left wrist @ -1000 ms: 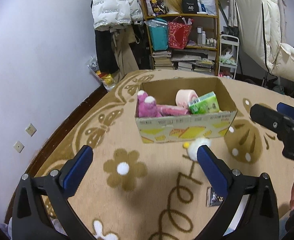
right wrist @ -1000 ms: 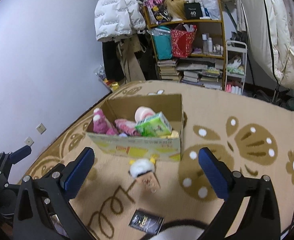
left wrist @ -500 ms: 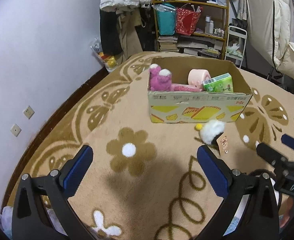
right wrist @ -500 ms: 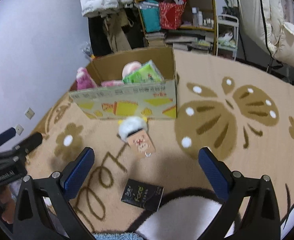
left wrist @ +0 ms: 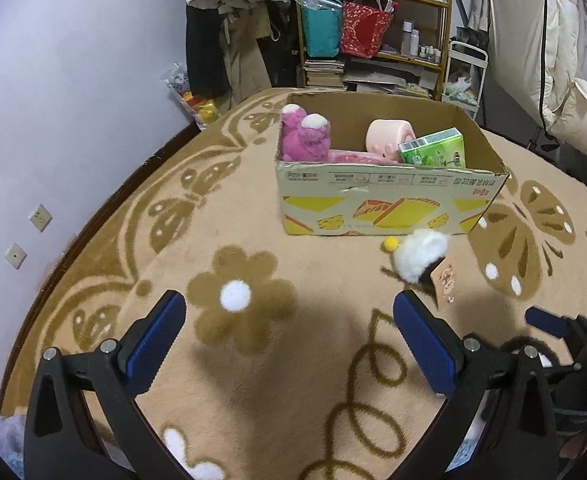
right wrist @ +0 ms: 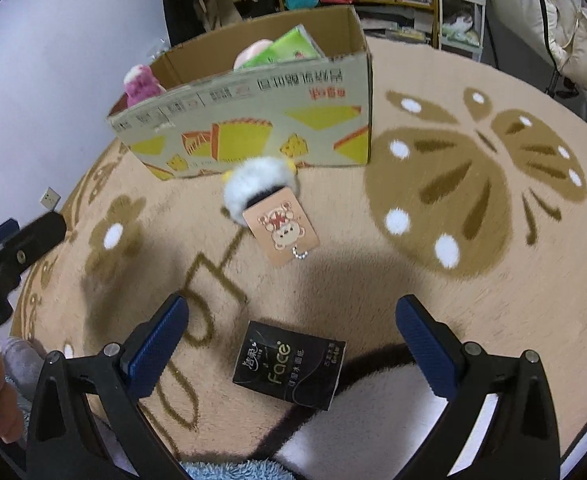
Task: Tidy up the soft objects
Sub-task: 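Move both open grippers back toward the pompom keychain and black tissue pack, then grasp the black Face tissue pack with the right gripper while the left grips the white pompom keychain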
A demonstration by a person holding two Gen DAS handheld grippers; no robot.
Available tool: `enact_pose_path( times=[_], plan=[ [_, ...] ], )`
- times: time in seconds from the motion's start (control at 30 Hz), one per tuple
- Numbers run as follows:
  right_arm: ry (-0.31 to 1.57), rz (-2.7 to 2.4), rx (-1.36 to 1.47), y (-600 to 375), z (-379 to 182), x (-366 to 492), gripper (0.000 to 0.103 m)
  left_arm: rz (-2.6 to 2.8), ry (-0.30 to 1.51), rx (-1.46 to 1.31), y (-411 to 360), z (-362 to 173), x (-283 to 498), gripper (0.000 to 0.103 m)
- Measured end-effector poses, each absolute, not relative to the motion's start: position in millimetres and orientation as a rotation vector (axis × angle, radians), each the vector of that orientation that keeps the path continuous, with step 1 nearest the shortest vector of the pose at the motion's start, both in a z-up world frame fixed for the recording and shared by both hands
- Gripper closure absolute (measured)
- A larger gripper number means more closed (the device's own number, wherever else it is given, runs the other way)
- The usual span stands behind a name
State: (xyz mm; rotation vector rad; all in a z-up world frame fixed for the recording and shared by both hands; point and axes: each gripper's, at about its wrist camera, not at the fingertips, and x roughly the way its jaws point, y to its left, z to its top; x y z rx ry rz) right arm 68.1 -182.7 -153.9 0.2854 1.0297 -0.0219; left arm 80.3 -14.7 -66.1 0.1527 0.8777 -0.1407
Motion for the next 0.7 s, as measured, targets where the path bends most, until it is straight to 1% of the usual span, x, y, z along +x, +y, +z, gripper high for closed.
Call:
enact_pose_path(
  times=[0.33,0.37,0.4,0.43,0.57,0.6,0.67,0.7],
  plan=[
    [1.156,-0.013,0.299,-178,-185,78,0.000,-0.226,0.945,0.164,-36,-84,104,0.001],
    [1.163,-0.014,0.304,-178,-187,79,0.002,-0.234,0.951,0.165,-37,-85,106,0.001],
    [1.165,-0.019,0.308,-178,-189,80,0.008,-0.240,0.954,0.168,-39,-86,107,0.001],
    [1.172,-0.022,0.310,-179,-191,80,0.010,-0.249,0.956,0.175,-41,-88,108,0.001],
    [1.209,-0.011,0.318,-178,-199,83,0.010,-0.251,0.961,0.215,-51,-94,116,0.001],
    [1.213,-0.013,0.313,-177,-200,83,0.011,-0.259,0.967,0.219,-54,-96,118,0.001],
    [1.223,-0.021,0.302,-176,-202,83,0.017,-0.285,0.985,0.212,-58,-101,123,0.001],
    [1.223,-0.024,0.299,-176,-202,83,0.024,-0.297,0.988,0.208,-61,-103,125,0.001]
  ],
)
